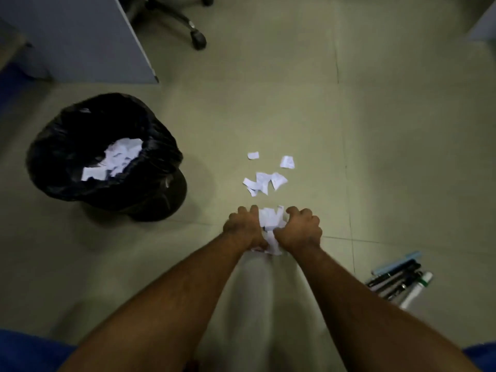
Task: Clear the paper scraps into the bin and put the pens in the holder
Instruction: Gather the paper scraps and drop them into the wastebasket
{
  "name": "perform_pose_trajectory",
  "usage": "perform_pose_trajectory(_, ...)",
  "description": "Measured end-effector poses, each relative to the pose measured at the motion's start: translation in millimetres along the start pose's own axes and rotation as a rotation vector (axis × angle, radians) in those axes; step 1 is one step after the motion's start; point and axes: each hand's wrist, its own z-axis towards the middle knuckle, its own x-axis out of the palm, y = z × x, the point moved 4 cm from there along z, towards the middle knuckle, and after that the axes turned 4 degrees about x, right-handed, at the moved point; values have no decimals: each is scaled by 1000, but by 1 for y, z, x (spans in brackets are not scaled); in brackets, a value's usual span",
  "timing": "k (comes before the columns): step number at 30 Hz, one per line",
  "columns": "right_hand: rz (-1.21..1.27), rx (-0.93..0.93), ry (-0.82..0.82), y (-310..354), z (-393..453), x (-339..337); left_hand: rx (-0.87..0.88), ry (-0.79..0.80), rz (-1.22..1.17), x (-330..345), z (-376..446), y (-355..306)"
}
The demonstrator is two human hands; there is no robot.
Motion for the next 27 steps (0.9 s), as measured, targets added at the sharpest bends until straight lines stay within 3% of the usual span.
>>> perform_pose_trajectory(4, -36, -73, -27, -20, -6, 33, 7, -142, 193, 40, 6, -2)
perform_pose_trajectory(6, 109, -76, -22, -21, -4, 43, 56, -224, 281, 46, 11, -9)
perform_pose_trajectory(9, 368, -37, -47, -11, 5, 45, 133, -327, 201, 41, 21, -23)
perform_pose_trajectory(13, 543, -47, -81, 7, 27, 43, 44, -403, -72, 21, 33, -17)
perform_pose_trajectory(16, 516, -121, -190, 10, 40, 37, 83, -477, -71, 5, 37, -9)
perform_pose_trajectory(21, 228, -272, -349, 10, 69, 41, 125, -547, -96, -20, 69, -3)
perform_pose_trajectory(27, 248, -360, -441, 0, 74, 60, 100, -649, -65, -47, 110, -6)
